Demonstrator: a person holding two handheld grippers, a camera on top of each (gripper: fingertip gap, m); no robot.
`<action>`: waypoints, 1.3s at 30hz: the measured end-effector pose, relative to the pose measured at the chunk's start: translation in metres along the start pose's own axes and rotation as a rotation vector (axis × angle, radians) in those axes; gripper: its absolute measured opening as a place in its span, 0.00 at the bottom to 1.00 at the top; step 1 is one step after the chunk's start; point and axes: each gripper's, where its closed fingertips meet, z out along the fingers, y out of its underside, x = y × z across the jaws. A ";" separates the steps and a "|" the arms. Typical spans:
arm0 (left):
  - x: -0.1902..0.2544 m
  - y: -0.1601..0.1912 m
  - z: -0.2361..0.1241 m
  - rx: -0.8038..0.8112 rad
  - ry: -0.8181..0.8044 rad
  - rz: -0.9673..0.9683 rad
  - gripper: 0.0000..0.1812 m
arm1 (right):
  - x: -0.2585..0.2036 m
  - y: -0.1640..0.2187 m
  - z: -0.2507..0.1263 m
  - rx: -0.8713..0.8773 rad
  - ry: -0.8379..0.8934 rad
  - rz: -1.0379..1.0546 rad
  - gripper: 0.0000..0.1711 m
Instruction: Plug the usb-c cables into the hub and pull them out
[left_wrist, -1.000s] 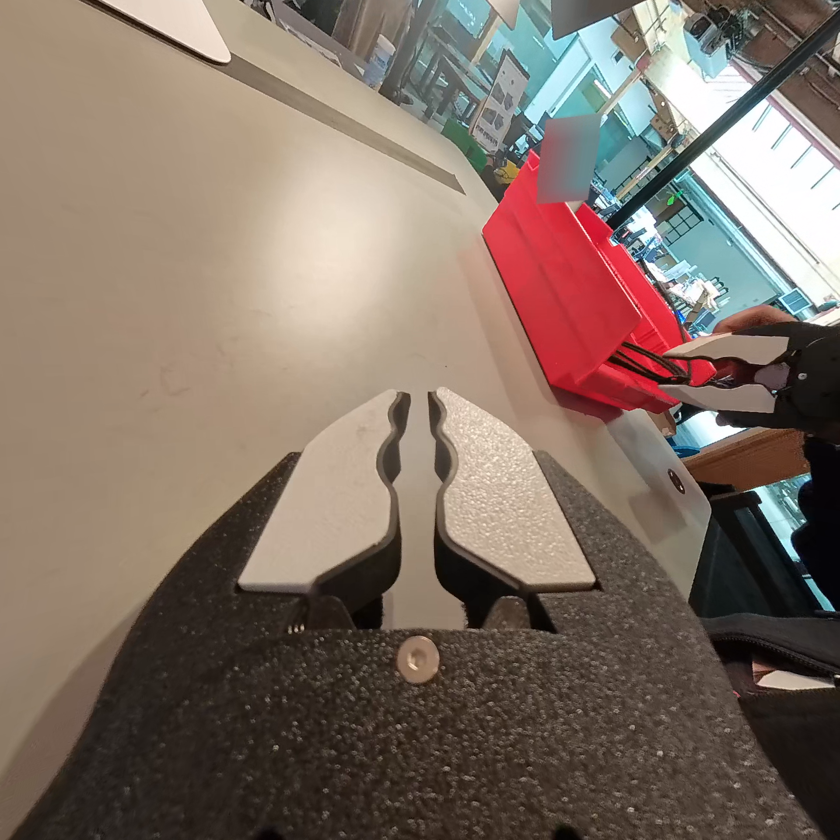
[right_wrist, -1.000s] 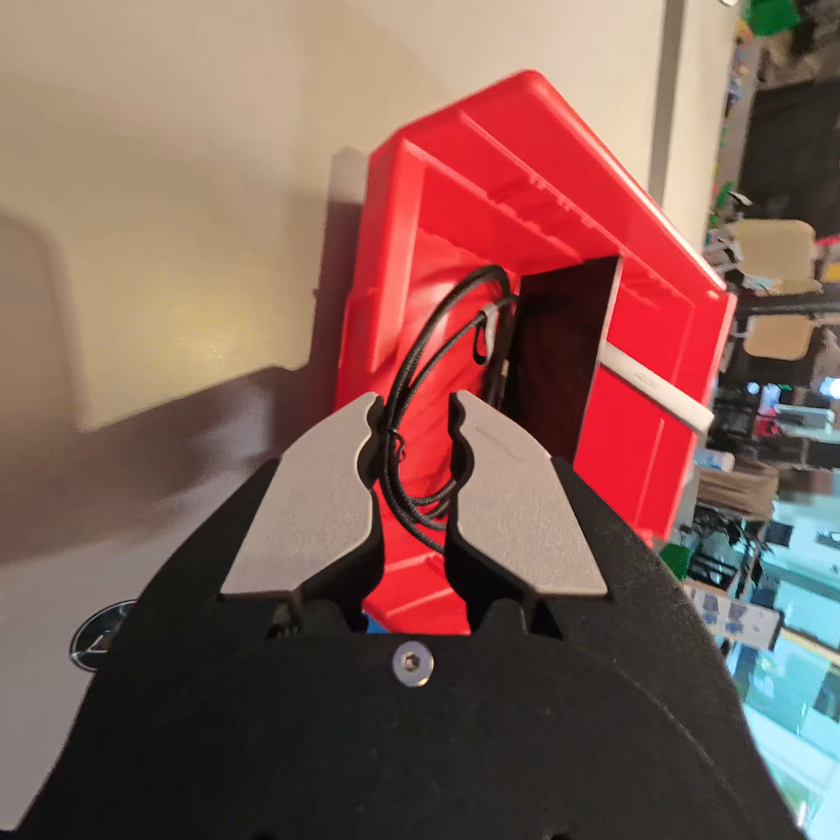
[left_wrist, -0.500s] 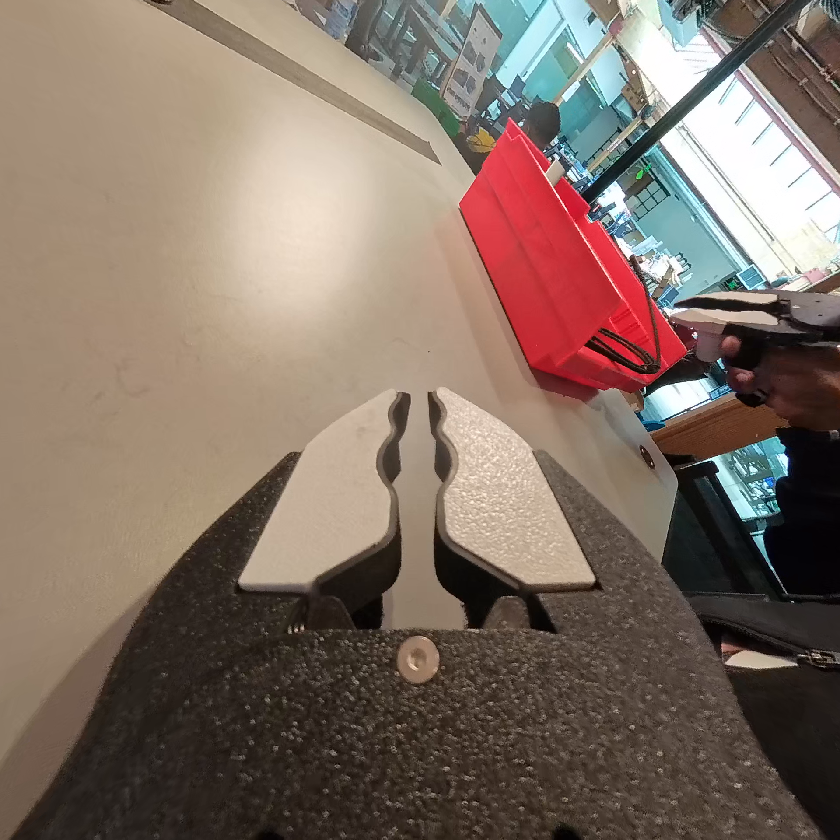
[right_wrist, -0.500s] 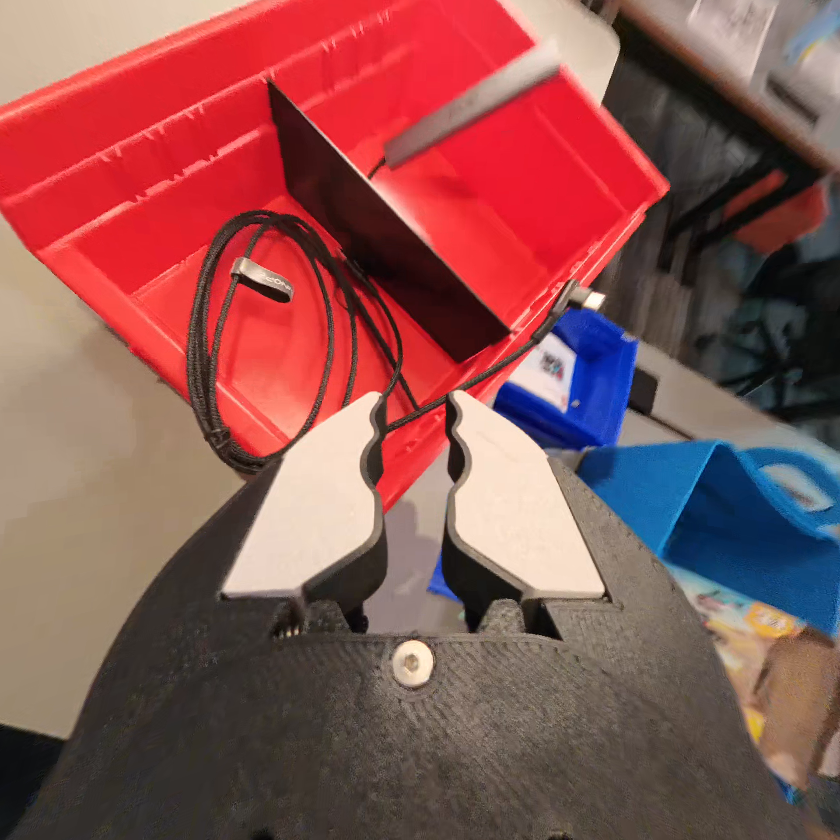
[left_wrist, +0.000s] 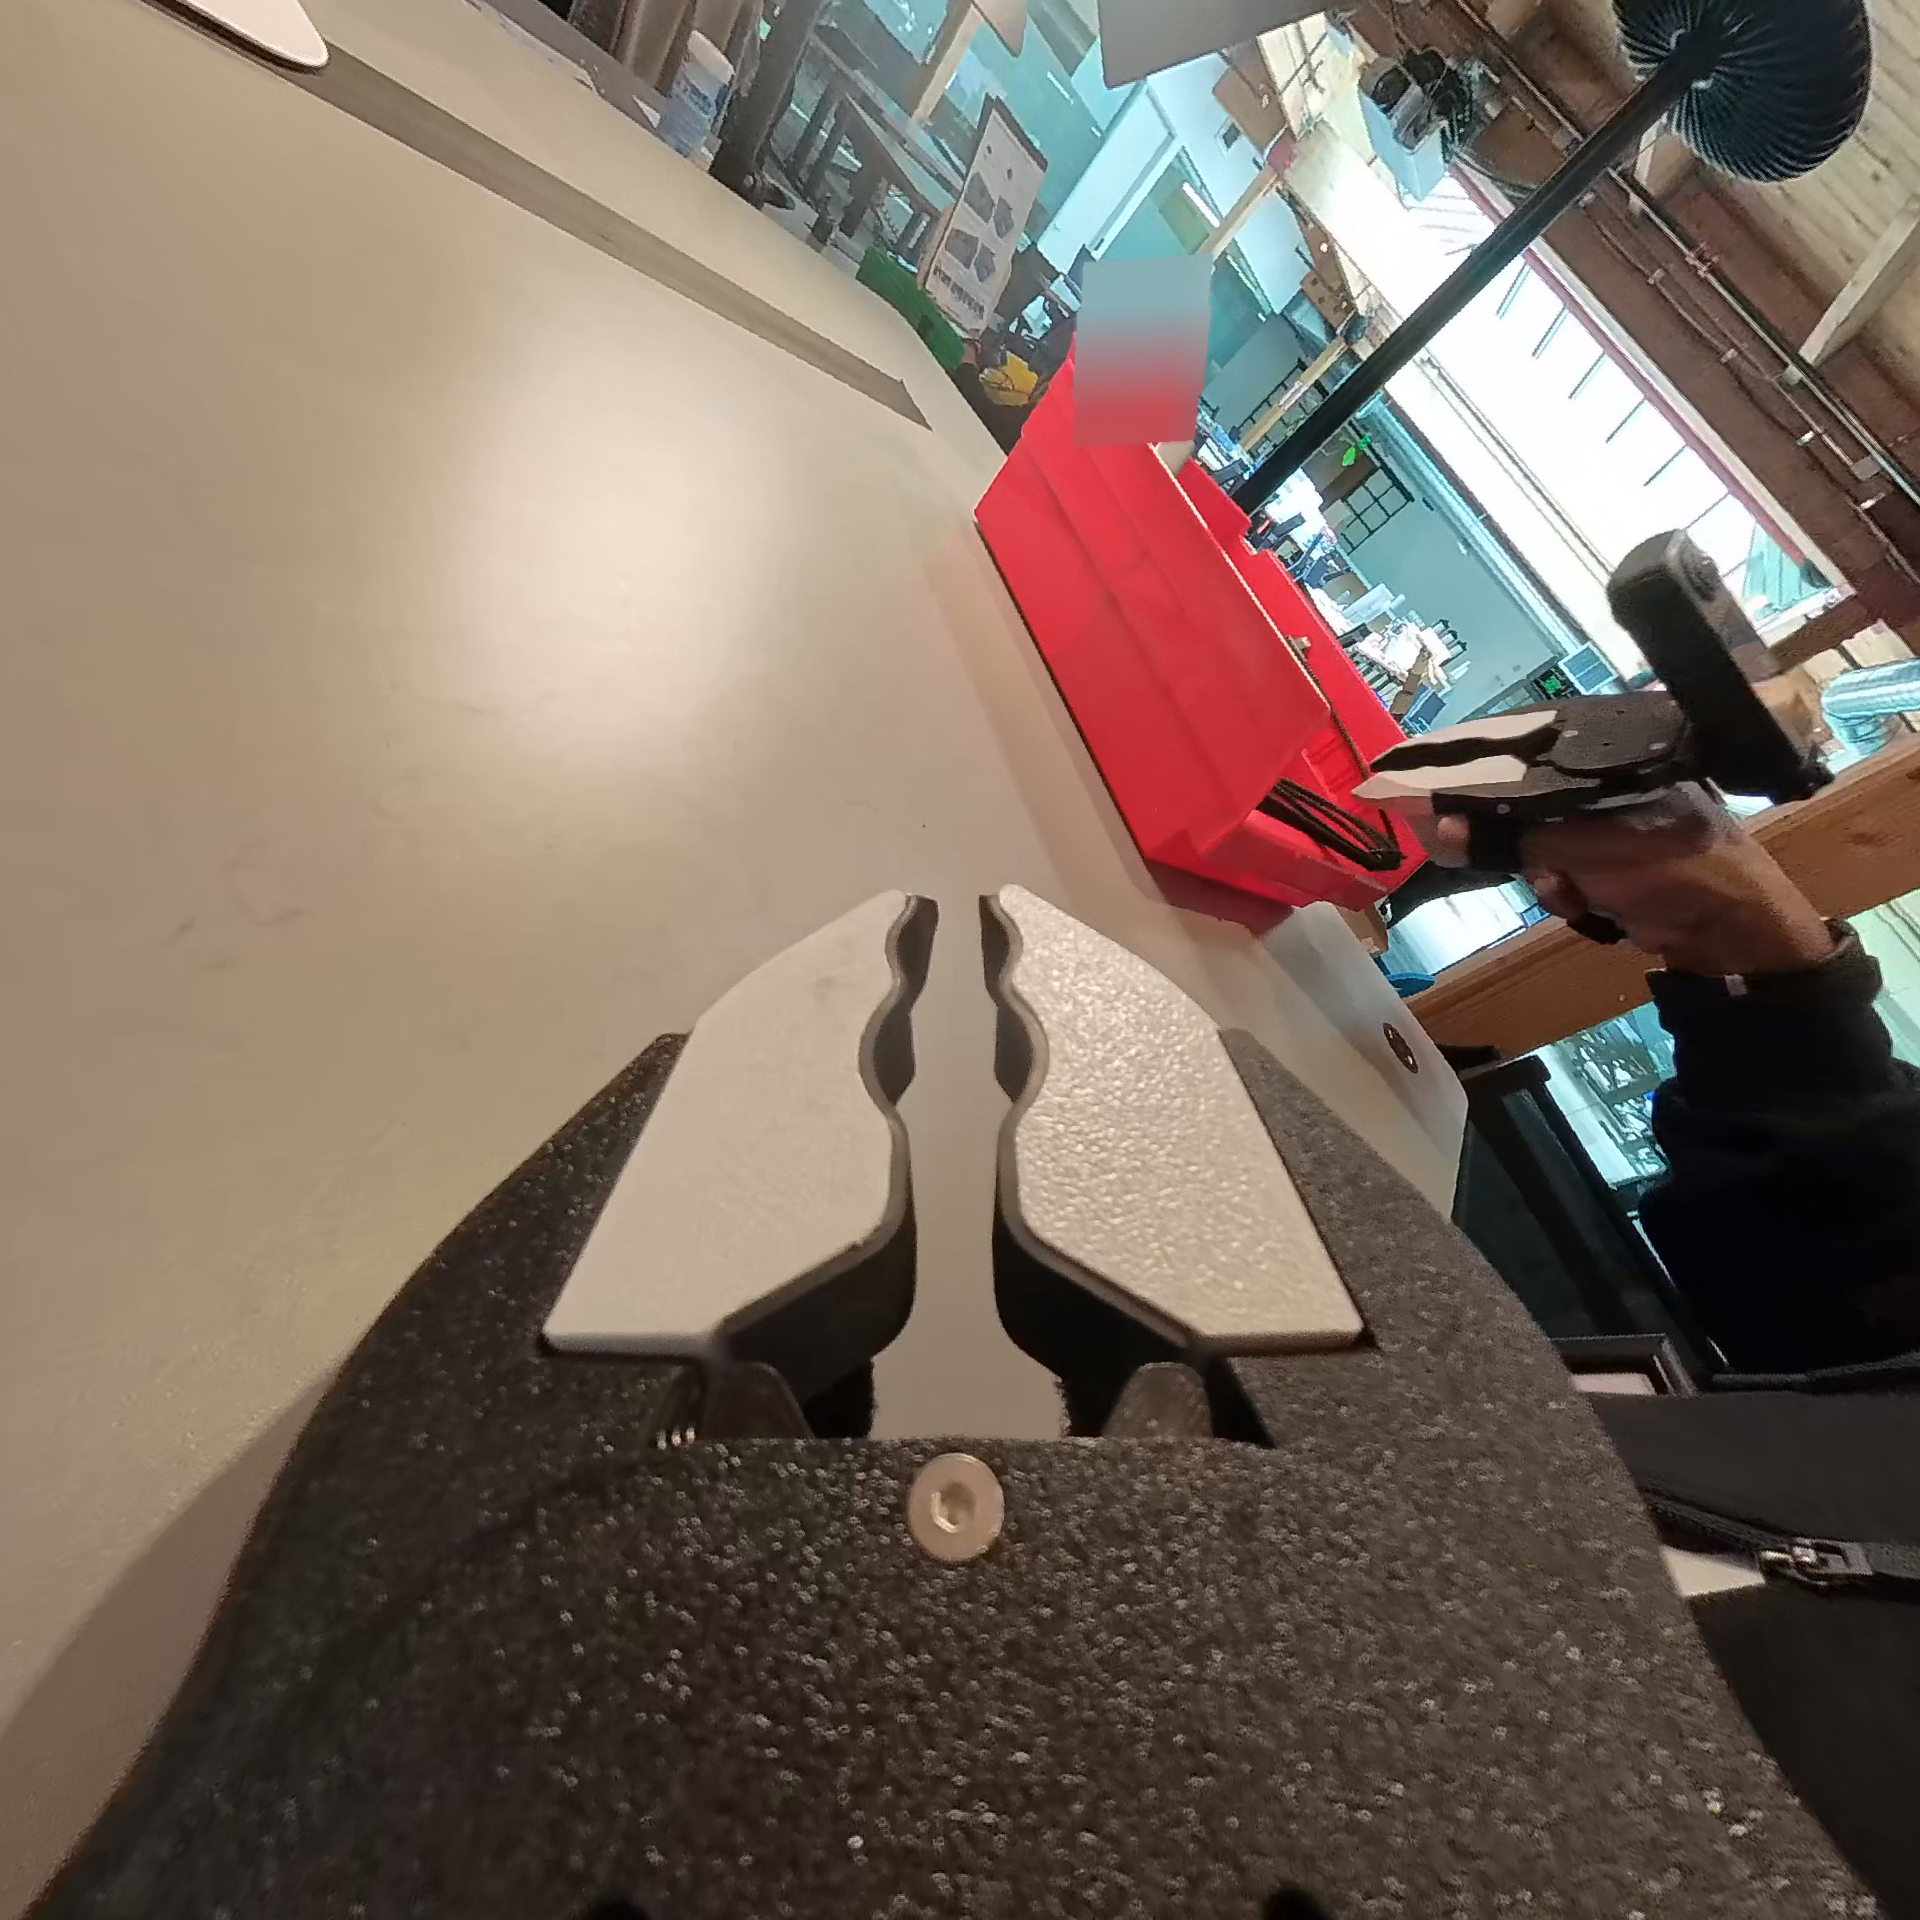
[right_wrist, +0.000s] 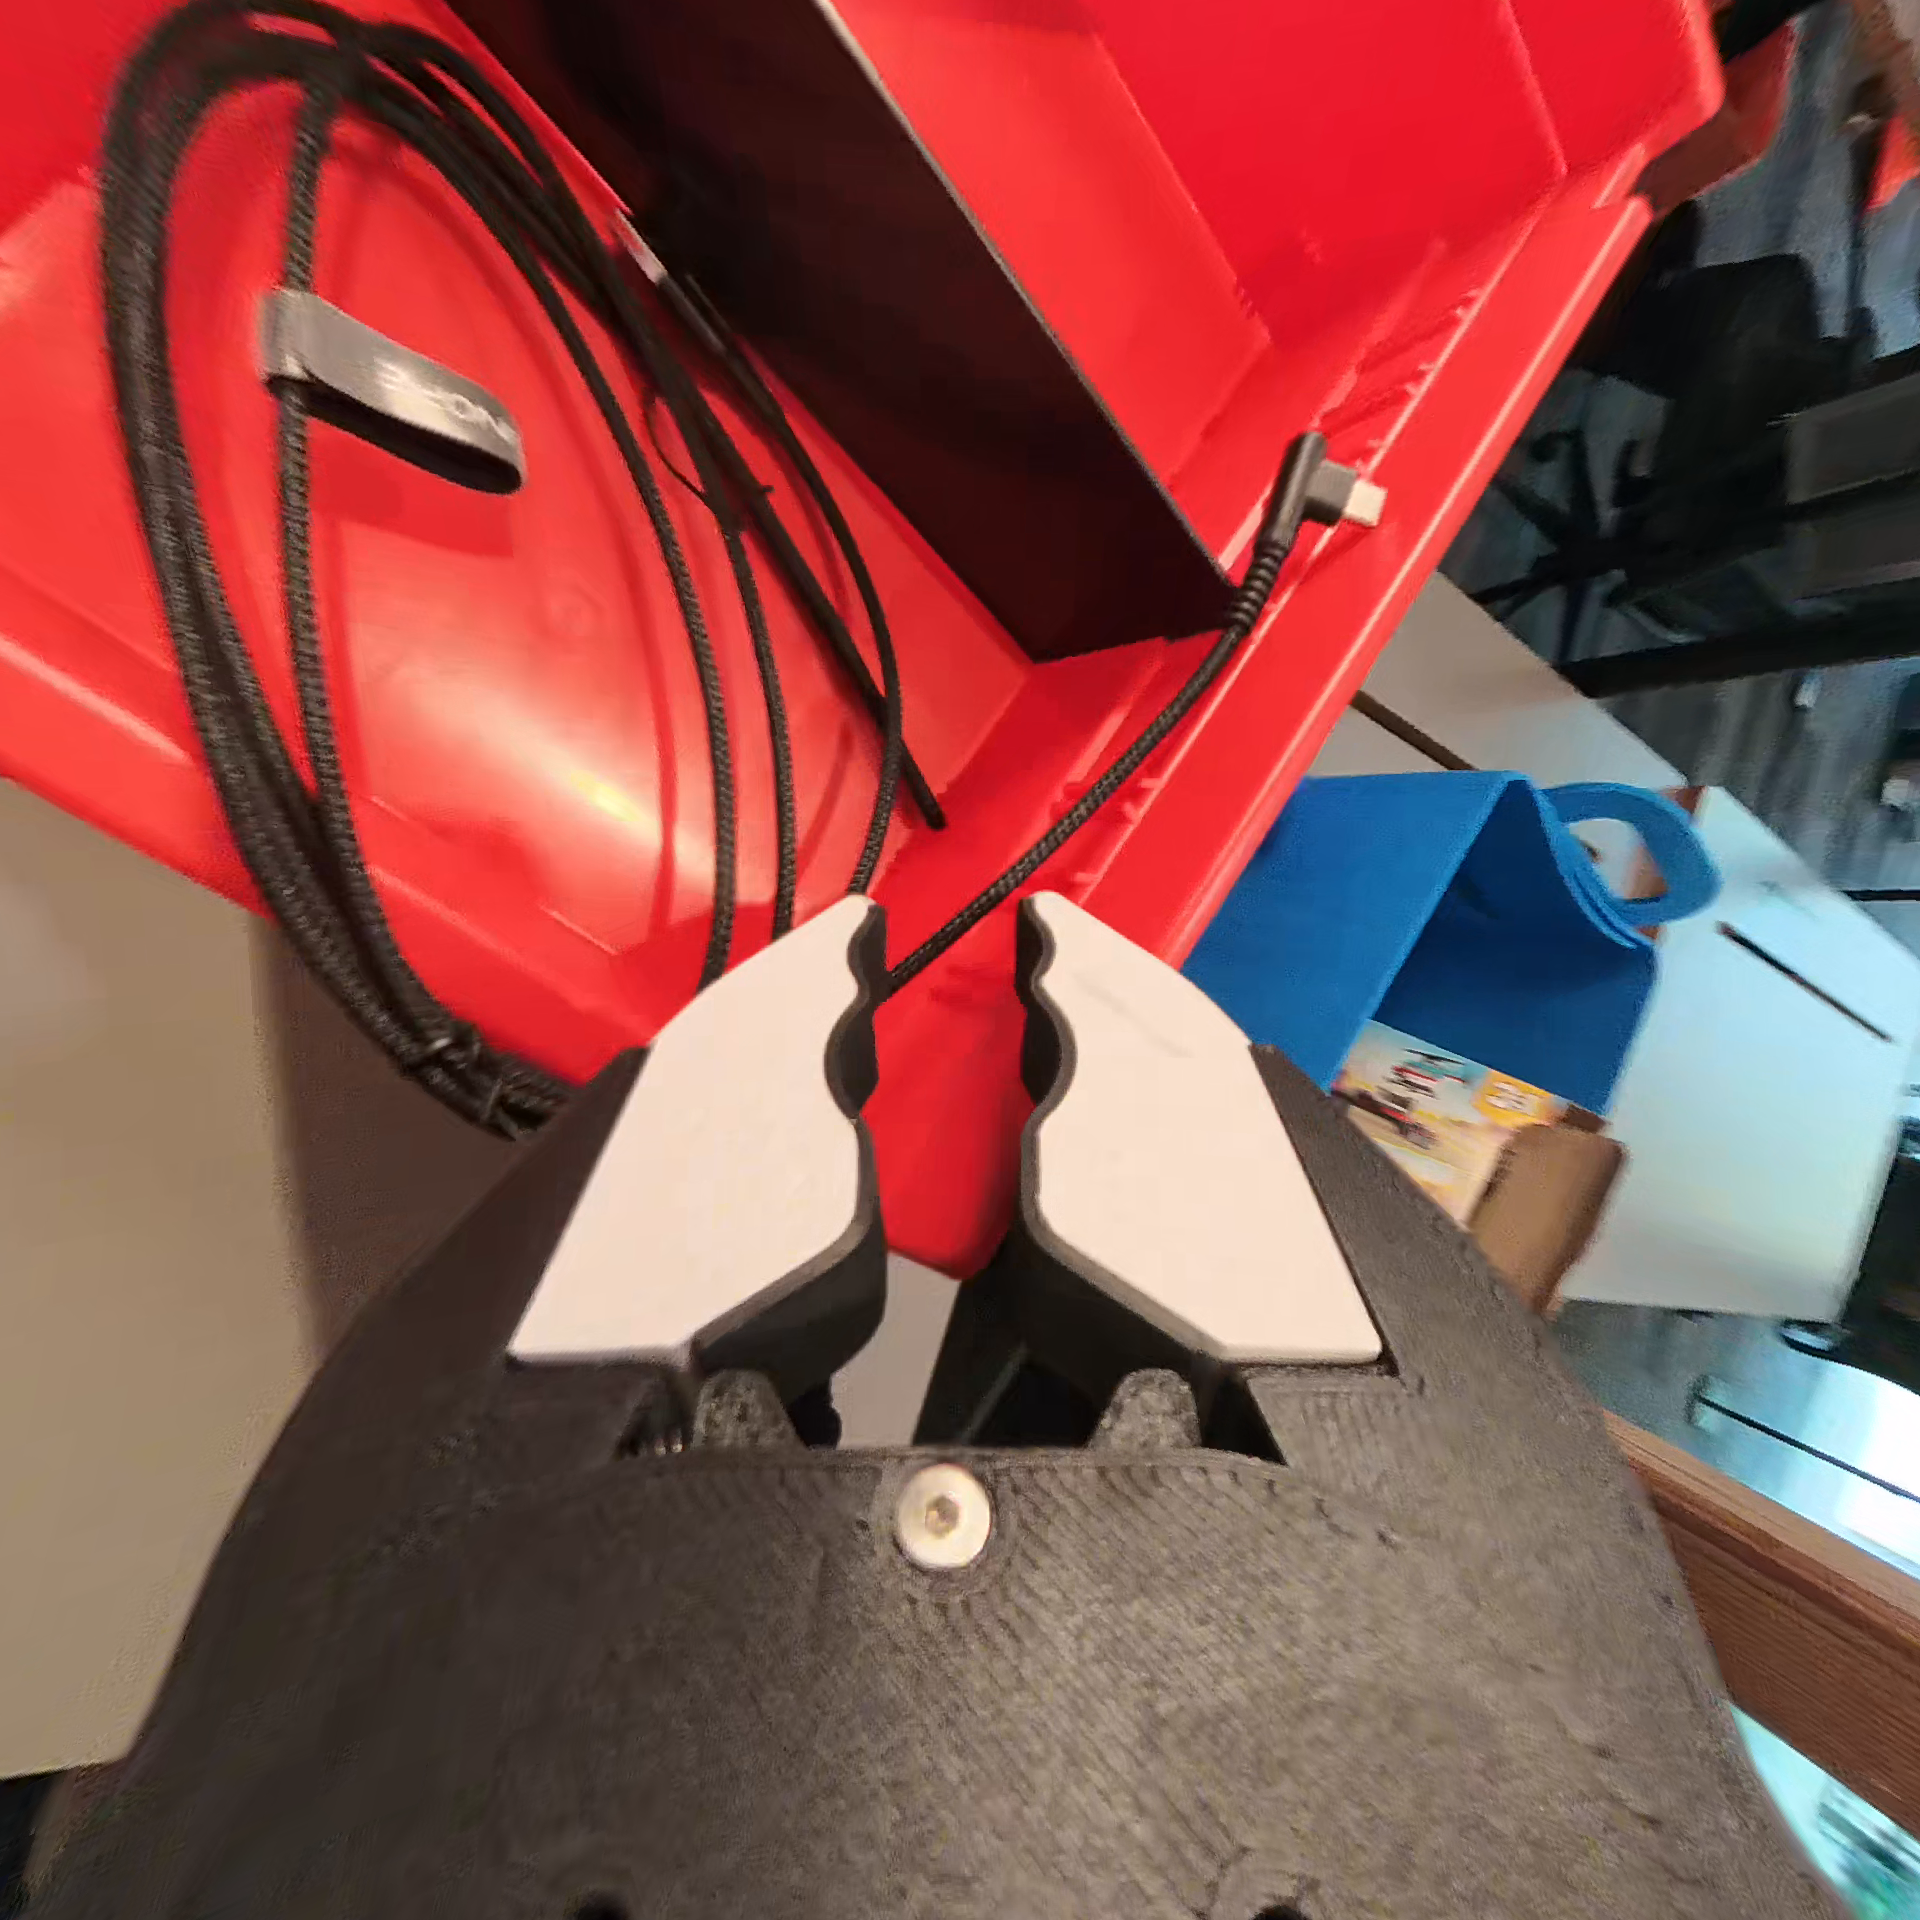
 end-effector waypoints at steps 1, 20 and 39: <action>0.000 0.000 0.000 0.003 0.006 -0.002 0.06 | 0.002 0.000 0.002 -0.022 0.032 -0.030 0.14; 0.013 -0.004 -0.012 0.033 0.177 -0.065 0.06 | 0.017 -0.012 0.028 -0.247 0.475 -0.689 0.08; 0.023 -0.004 -0.021 0.037 0.275 -0.064 0.06 | -0.003 -0.038 0.056 -0.265 0.097 -1.071 0.06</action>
